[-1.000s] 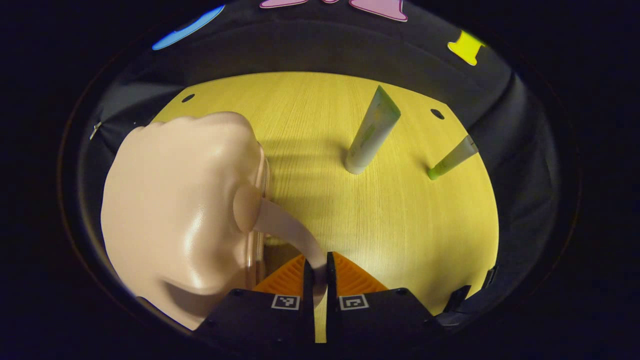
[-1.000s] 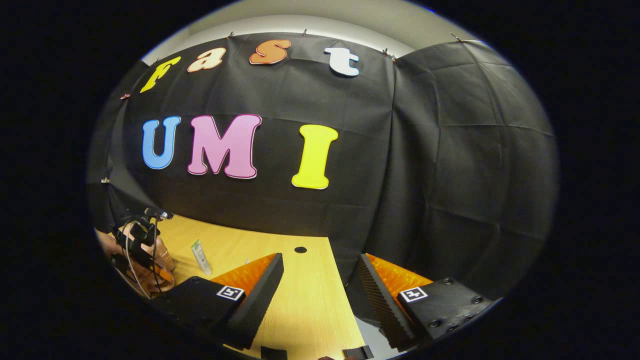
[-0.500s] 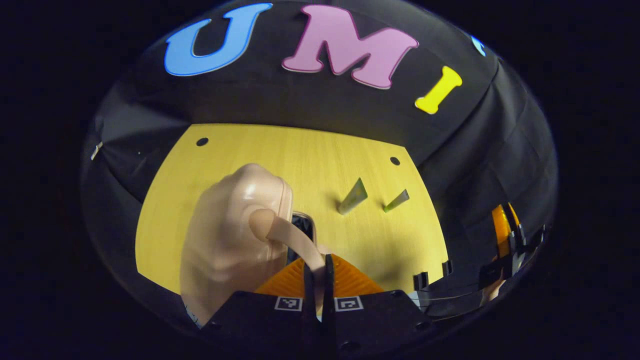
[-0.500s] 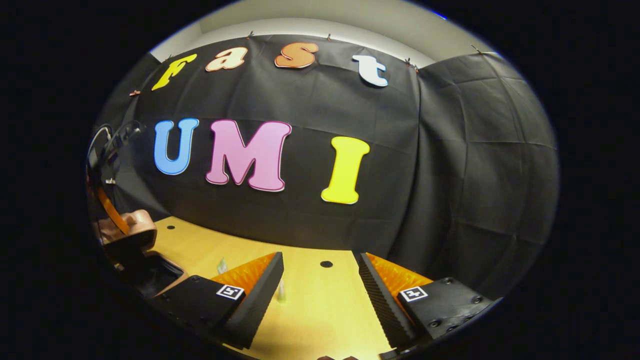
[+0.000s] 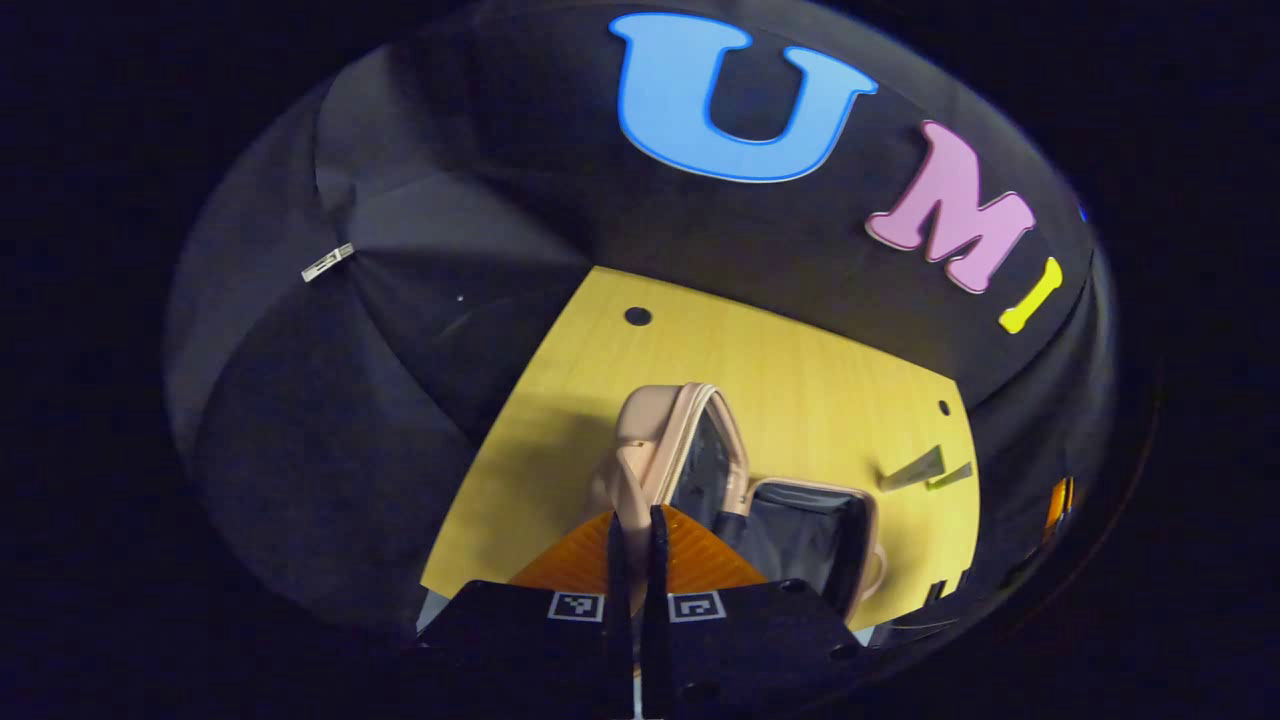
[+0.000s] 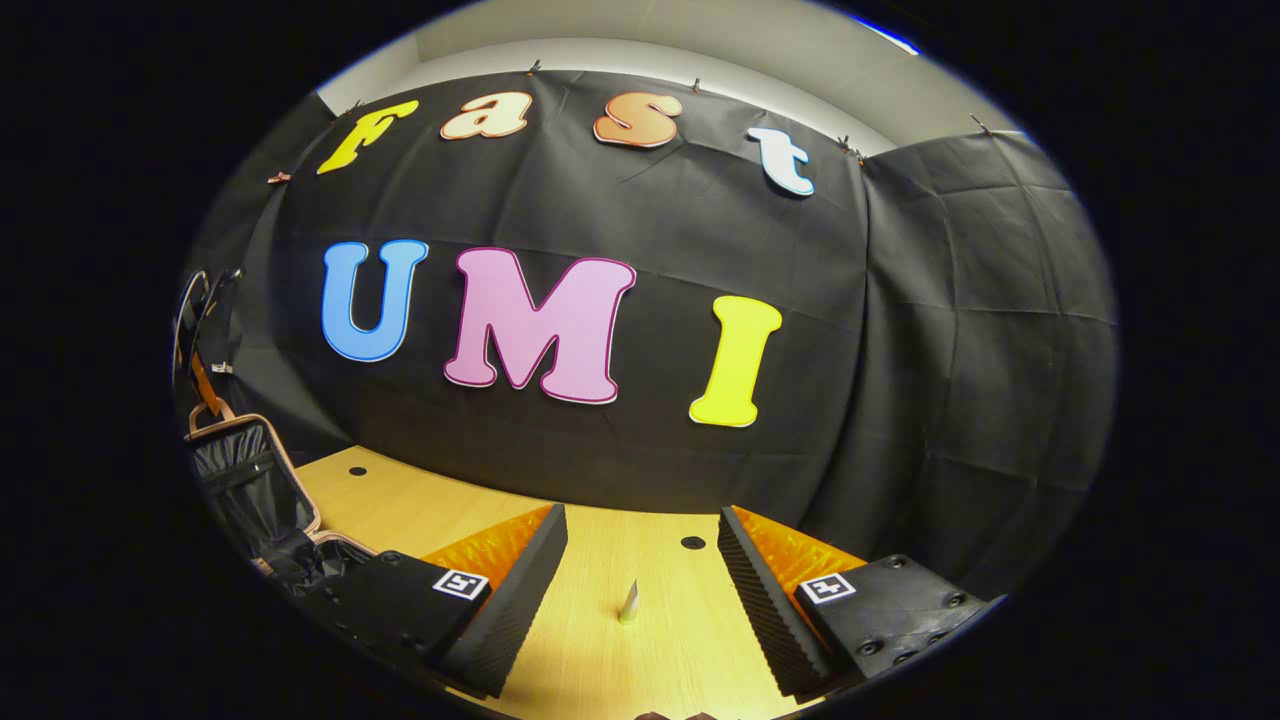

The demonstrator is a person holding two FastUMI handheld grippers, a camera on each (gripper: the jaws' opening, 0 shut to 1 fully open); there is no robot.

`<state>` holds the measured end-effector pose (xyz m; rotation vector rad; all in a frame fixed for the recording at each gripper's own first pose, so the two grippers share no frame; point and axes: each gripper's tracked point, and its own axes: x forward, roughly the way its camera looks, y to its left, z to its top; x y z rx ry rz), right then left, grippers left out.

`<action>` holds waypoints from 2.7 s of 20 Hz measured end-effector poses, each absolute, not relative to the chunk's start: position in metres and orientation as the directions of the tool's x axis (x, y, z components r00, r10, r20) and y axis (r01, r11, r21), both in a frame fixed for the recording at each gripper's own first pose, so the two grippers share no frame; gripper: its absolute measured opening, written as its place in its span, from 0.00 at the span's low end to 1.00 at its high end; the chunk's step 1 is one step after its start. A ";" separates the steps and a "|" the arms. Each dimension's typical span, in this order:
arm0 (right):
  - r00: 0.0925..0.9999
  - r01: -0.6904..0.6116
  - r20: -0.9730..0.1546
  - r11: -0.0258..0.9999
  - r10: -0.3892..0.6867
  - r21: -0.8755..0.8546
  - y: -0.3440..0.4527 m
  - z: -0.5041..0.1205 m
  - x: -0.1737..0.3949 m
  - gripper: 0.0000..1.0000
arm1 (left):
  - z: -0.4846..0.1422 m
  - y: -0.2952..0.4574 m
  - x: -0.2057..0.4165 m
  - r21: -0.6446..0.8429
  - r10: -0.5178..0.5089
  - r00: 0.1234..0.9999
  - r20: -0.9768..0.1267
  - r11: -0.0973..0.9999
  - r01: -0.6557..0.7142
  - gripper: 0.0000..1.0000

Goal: First open the suitcase, pack the skin care products into it, and then close the suitcase.

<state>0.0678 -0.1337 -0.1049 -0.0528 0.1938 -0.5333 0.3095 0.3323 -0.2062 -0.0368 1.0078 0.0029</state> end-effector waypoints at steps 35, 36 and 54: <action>0.845 0.430 -0.266 0.885 -0.464 -0.178 -0.230 -0.179 0.052 0.96 | -0.349 -0.221 0.257 -0.110 -0.492 0.471 -0.732 0.767 0.632 0.96; 0.845 0.429 -0.274 0.888 -0.460 -0.168 -0.239 -0.183 0.050 0.96 | -0.367 -0.229 0.271 -0.094 -0.464 0.475 -0.748 0.782 0.616 0.97; 0.753 0.268 -0.643 0.958 -0.140 0.106 -0.224 -0.446 0.183 0.93 | -0.261 -0.157 0.244 -0.036 -0.401 0.589 -0.702 0.846 0.532 0.45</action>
